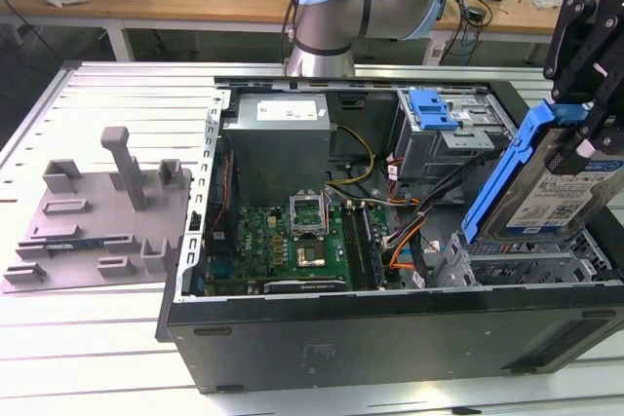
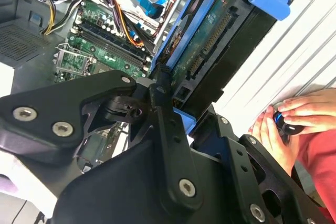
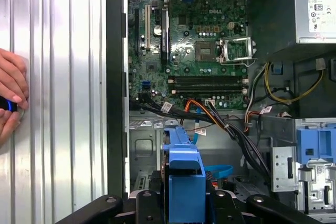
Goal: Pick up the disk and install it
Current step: 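Insert the disk into the insertion slot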
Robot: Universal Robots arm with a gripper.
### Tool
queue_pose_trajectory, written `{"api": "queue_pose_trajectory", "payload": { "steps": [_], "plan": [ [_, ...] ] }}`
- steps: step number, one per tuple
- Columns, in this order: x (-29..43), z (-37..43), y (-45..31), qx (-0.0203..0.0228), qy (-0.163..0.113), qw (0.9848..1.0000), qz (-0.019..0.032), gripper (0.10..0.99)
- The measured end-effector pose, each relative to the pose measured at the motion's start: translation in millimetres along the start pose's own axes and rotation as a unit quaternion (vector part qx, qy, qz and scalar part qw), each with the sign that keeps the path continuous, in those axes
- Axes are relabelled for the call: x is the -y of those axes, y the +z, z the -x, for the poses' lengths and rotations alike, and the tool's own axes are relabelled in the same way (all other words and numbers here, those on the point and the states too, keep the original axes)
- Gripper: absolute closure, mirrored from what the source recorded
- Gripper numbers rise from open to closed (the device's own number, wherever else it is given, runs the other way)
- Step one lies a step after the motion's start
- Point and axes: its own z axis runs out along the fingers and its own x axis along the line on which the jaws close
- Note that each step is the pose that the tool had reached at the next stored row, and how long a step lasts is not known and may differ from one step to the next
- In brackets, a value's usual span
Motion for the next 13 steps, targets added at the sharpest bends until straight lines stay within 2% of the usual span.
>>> {"api": "queue_pose_trajectory", "payload": {
  "steps": [13],
  "plan": [
    [1.4, -0.2, 5.5, 0.0000, 0.000, 1.0000, 0.0001, 0.718]
  ]
}}
